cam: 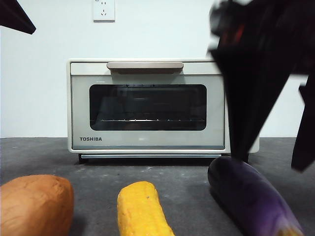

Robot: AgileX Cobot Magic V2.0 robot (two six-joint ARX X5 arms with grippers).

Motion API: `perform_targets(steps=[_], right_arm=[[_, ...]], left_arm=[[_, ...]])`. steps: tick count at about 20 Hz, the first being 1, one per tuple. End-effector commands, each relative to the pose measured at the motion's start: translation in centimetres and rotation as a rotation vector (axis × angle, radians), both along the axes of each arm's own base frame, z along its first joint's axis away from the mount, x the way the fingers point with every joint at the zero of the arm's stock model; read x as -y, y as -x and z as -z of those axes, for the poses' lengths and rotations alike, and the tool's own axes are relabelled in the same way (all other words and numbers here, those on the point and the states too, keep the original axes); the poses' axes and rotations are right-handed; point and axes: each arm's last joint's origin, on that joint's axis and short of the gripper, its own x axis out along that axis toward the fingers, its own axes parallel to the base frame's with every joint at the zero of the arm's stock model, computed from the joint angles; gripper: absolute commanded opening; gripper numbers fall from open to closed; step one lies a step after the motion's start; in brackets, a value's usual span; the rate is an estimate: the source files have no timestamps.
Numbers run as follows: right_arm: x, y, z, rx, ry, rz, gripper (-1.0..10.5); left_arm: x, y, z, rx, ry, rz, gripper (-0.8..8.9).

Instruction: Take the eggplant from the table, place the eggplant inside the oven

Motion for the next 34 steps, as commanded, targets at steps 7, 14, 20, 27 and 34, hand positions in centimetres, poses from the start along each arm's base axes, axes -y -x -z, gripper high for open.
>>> perform_targets(steps=[7, 14, 20, 27, 34], right_arm=[[-3.0, -2.4, 3.8, 0.005, 0.049, 0.057, 3.8], [-3.0, -2.5, 4.3, 0.021, 0.092, 0.068, 1.7], [-1.7, -1.5, 1.0, 0.085, 0.014, 0.057, 1.4], [2.8, 1.9, -6.3, 0.381, -0.21, 0.01, 1.4], [6.6, 4.4, -9.2, 0.591, -0.274, 0.114, 1.4]], left_arm=[[0.1, 0.0, -0.3, 0.0, -0.009, 0.012, 0.07], [0.1, 0.0, -0.4, 0.001, -0.009, 0.012, 0.07], [0.8, -0.3, -0.7, 0.036, 0.017, 0.038, 0.07], [4.5, -3.9, -2.0, 0.008, 0.048, 0.149, 0.07], [10.1, -10.2, -3.5, 0.022, -0.085, 0.207, 0.07]])
